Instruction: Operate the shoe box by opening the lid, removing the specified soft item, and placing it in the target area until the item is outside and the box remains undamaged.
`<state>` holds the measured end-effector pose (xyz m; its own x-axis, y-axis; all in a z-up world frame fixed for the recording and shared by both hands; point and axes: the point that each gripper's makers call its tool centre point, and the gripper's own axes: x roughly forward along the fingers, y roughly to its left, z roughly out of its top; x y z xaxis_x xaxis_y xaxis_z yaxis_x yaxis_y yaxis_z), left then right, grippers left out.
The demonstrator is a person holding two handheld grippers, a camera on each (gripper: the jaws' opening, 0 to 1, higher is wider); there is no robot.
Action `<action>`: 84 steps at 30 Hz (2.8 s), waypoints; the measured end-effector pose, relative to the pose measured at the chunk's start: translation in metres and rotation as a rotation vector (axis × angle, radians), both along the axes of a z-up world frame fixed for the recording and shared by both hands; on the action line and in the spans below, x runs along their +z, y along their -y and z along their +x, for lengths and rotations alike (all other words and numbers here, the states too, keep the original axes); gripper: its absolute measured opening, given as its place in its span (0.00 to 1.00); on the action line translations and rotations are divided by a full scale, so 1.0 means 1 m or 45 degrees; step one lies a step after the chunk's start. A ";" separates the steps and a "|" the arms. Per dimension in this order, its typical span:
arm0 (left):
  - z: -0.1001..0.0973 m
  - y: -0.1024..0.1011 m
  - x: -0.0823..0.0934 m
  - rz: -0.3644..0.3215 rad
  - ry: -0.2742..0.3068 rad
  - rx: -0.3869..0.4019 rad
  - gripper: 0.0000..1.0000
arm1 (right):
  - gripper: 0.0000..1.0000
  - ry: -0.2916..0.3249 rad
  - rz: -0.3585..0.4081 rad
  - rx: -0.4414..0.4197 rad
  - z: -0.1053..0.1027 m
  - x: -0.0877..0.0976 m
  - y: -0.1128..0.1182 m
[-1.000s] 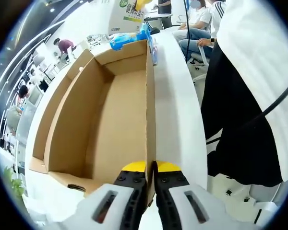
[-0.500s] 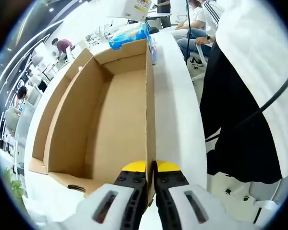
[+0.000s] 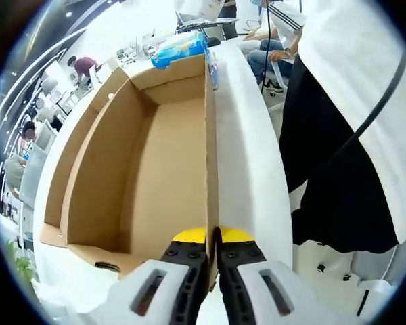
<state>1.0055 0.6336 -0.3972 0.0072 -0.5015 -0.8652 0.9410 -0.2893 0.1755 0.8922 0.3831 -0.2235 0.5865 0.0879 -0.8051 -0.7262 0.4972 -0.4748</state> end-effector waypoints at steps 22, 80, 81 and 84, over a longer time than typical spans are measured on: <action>0.001 0.000 -0.001 0.003 0.001 0.009 0.03 | 0.18 -0.146 -0.116 -0.045 -0.030 -0.043 0.033; 0.001 0.000 -0.001 -0.008 0.015 0.027 0.04 | 0.18 -0.352 -0.135 0.062 -0.043 -0.149 0.037; 0.001 0.000 -0.001 -0.008 0.015 0.027 0.04 | 0.18 -0.356 -0.135 0.062 -0.043 -0.151 0.037; 0.002 0.000 -0.001 -0.007 0.014 0.027 0.04 | 0.18 -0.371 -0.147 0.080 -0.044 -0.155 0.037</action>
